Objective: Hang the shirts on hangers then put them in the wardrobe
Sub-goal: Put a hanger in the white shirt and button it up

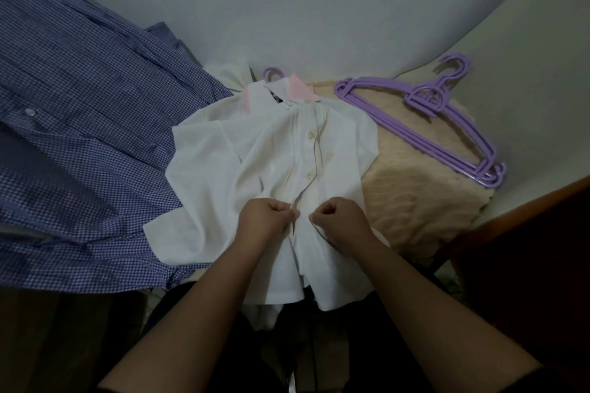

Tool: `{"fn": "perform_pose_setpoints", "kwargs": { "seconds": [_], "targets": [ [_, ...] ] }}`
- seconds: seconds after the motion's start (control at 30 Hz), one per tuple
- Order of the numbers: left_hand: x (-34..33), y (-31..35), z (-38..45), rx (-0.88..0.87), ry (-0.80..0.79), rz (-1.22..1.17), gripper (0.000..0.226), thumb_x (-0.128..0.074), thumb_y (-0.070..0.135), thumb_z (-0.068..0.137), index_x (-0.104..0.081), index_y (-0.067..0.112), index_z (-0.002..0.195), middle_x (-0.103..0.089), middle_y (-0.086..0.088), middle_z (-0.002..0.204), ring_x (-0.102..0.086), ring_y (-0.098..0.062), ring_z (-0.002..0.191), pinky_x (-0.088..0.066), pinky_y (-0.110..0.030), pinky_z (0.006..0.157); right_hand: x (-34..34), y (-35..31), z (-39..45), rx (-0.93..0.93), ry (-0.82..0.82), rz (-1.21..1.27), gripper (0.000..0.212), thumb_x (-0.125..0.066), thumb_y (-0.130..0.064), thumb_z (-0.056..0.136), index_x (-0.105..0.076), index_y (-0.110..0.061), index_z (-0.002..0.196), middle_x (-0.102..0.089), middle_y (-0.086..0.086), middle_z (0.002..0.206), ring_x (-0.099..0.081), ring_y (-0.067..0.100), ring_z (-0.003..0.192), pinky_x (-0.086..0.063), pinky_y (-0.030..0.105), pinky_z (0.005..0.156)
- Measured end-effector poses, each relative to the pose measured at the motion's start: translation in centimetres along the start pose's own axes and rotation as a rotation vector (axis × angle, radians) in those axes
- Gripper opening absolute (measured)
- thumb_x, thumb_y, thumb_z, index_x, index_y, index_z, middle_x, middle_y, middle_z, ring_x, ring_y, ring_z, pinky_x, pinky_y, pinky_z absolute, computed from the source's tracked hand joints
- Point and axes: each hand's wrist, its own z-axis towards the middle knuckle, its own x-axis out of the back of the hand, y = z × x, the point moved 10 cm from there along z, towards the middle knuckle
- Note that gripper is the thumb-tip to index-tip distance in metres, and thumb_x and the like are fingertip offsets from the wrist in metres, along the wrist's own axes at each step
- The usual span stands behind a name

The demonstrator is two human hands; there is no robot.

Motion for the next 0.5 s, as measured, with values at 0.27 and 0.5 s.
{"fn": "perform_pose_setpoints", "kwargs": {
  "seconds": [0.27,0.5],
  "targets": [
    [-0.2,2.3,-1.8,-0.046,-0.037,-0.111,0.012,-0.067,0.010,0.085,-0.076,0.010,0.092,-0.070,0.007,0.090,-0.066,-0.010,0.079,-0.055,-0.029,0.081,0.7,-2.1,-1.0,0.085,0.037,-0.118,0.018,-0.060,-0.011,0.083,-0.060,-0.019,0.066,-0.067,0.003,0.077,-0.061,0.014,0.069,-0.043,0.015,0.059],
    [-0.5,2.7,-2.4,-0.080,-0.063,-0.120,0.022,-0.066,0.005,0.084,-0.074,0.009,0.104,-0.073,-0.006,0.094,-0.066,-0.015,0.083,-0.053,-0.029,0.080,0.3,-1.6,-1.9,-0.026,-0.036,0.402,0.010,-0.059,0.000,0.087,-0.066,-0.005,0.092,-0.065,0.009,0.067,-0.063,0.013,0.057,-0.054,0.021,0.054]
  ]
}}
